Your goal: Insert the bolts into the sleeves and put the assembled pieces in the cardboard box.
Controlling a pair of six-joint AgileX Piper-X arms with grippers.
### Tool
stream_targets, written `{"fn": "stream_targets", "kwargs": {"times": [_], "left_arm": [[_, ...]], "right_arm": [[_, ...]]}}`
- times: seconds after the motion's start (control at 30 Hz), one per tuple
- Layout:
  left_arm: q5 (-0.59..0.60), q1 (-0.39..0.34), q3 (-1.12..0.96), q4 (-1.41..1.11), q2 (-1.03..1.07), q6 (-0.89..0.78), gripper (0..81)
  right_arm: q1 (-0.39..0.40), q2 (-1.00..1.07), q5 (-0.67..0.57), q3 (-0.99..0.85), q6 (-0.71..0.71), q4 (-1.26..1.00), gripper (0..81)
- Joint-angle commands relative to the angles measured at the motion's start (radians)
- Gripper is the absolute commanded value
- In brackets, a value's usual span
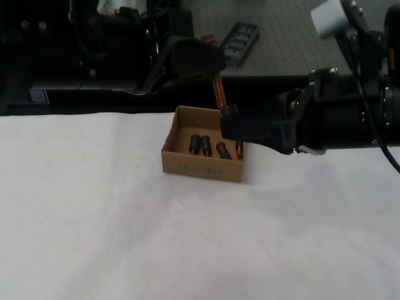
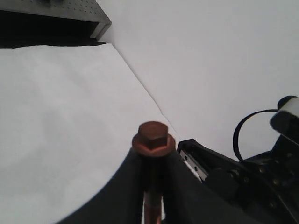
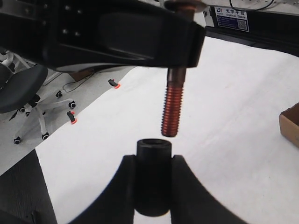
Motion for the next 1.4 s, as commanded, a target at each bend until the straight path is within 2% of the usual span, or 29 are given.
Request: {"fn": "stream_targets", "kwargs": {"times": [0.0,0.5,1.03,1.37], "left_arm": [[0.038,0.002,-0.002,-0.016,-0.013,-0.032,0.6],[0.087,0.002,-0.002,-0.011,-0.024,-0.056,0.6],[0.087,0.002,-0.002,-0.005,-0.026,-0.039,0.6],[0.110,0.002,-0.002,0.010,-0.026,0.067,0.6]], "right_arm": [[-0.004,-0.002,-0.015,-0.002,0.001,-0.013,1.9],[-0.004,-0.002,0.002,-0.002,0.001,-0.026,1.9],[-0.004,-0.002,0.091,-0.002,0.052,-0.090,1.9],[-0.023,-0.002,0.128,-0.002,0.068,-0.090,1.9]]}}
